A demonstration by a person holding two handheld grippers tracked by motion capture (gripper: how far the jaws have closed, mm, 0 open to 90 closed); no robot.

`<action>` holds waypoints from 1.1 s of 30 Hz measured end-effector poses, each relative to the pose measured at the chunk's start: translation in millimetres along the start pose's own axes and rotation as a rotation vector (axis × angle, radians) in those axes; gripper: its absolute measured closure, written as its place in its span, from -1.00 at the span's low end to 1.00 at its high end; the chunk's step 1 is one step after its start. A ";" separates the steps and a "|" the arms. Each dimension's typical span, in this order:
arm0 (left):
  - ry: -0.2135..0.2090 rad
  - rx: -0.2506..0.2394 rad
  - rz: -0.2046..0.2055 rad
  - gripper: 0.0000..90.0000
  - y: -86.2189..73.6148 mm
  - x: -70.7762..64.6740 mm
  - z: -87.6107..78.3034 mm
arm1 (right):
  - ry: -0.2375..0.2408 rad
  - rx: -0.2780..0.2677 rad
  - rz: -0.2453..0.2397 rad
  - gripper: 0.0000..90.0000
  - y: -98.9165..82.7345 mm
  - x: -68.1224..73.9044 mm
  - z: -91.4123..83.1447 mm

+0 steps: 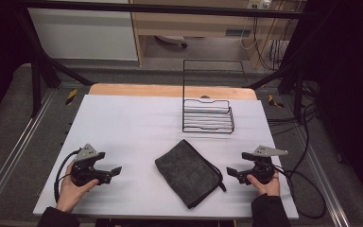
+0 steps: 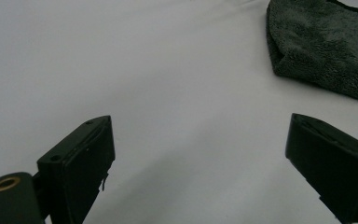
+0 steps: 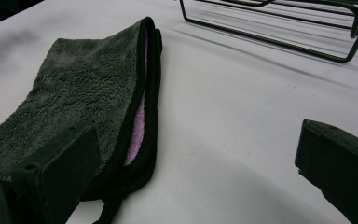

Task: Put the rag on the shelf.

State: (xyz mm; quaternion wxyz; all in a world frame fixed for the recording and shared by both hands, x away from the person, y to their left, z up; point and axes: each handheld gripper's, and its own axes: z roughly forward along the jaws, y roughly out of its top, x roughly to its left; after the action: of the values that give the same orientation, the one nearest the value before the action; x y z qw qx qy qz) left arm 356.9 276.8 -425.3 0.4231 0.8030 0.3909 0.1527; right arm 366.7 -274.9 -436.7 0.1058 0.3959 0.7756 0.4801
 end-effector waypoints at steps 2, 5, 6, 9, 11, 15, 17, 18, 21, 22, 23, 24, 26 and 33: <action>-0.007 0.007 -0.003 -0.81 1.5 -4.5 2.5 | 0.004 -0.002 -0.001 -0.97 0.2 0.8 1.2; -0.008 0.011 0.001 -0.76 4.8 -11.2 5.8 | 0.007 0.011 -0.003 -0.97 0.5 2.7 2.9; -0.009 0.012 0.002 -0.76 6.6 -13.8 7.2 | 0.005 0.022 -0.014 -0.97 1.2 5.2 5.8; -0.005 0.014 0.005 -0.73 11.3 -19.3 10.6 | 0.008 0.033 -0.023 -0.96 2.3 7.6 8.3; -0.003 0.020 -0.007 -0.68 15.2 -22.6 13.7 | 0.018 0.040 -0.024 -0.93 3.4 9.9 11.0; 0.015 0.018 -0.014 -0.59 24.0 -29.9 19.1 | 0.023 0.063 -0.037 -0.87 6.2 16.0 16.8; 0.024 0.015 -0.018 -0.55 28.0 -33.1 21.3 | 0.028 0.066 -0.043 -0.81 7.2 18.9 19.6; 0.024 0.015 -0.018 -0.52 28.0 -33.1 21.3 | 0.028 0.066 -0.043 -0.81 7.2 18.9 19.6; 0.021 0.019 -0.022 -0.44 37.0 -39.1 28.2 | 0.028 0.088 -0.046 -0.70 7.6 24.2 25.6; 0.021 0.019 -0.022 -0.43 37.0 -39.1 28.2 | 0.028 0.088 -0.046 -0.70 7.6 24.2 25.6; 0.018 0.024 -0.022 -0.42 39.7 -41.7 31.7 | 0.019 0.107 -0.044 -0.67 7.8 26.5 29.2; 0.020 0.037 -0.011 -0.41 43.3 -45.9 36.8 | 0.016 0.112 -0.043 -0.66 8.0 27.4 30.1; 0.021 0.047 -0.001 -0.36 46.7 -51.8 43.0 | 0.008 0.123 -0.046 -0.62 8.2 30.1 32.7; 0.005 0.073 -0.010 -0.21 55.1 -65.4 61.6 | 0.008 0.144 -0.058 -0.46 7.2 38.5 41.1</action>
State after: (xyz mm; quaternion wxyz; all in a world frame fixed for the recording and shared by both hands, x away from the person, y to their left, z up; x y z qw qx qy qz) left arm 377.5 174.3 -412.4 0.3932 0.8156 0.4013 0.1382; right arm 367.2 -218.5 -443.7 0.0878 0.3782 0.8197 0.4212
